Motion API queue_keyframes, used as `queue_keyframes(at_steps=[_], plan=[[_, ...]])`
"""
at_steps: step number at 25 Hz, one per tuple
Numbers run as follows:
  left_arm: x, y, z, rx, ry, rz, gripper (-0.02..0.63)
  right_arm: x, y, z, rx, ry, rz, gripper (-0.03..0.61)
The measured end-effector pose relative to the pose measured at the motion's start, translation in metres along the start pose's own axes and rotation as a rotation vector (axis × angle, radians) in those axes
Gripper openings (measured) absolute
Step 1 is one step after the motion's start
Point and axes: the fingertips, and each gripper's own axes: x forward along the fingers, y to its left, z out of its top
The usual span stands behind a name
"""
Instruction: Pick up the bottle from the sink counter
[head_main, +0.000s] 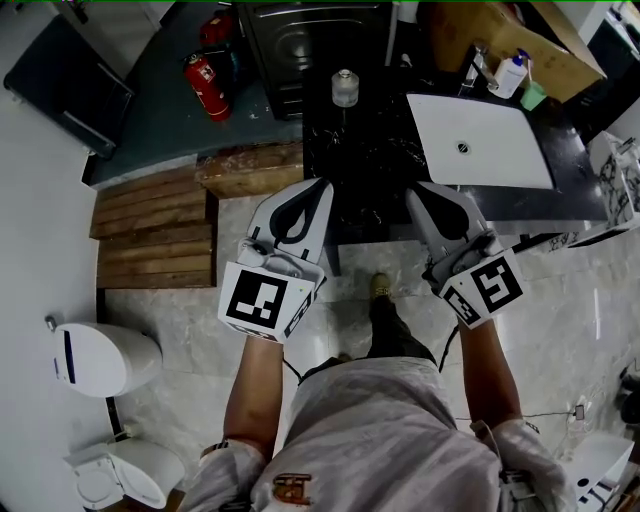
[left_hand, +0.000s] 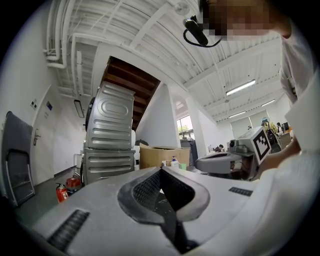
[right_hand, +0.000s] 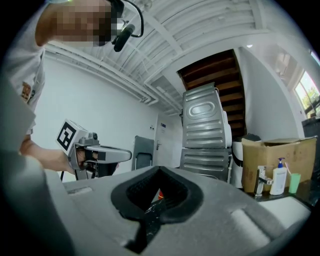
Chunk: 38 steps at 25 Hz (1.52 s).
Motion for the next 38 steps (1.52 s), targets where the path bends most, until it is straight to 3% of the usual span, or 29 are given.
queue_keyframes(at_steps=[10, 18, 28, 38], plan=[[0.112, 0.049, -0.009, 0.023, 0.048, 0.06, 0.002, 0.067, -0.113, -0.013, 0.01, 0.0, 0.047, 0.001], [0.184, 0.092, -0.016, 0.049, 0.079, 0.134, 0.003, 0.12, -0.177, -0.034, 0.04, 0.011, 0.116, 0.0], [0.221, 0.123, -0.05, 0.037, 0.168, 0.171, 0.033, 0.155, -0.199, -0.053, 0.087, 0.039, 0.176, 0.002], [0.253, 0.146, -0.089, 0.011, 0.252, 0.096, 0.174, 0.177, -0.209, -0.071, 0.094, 0.094, 0.143, 0.002]])
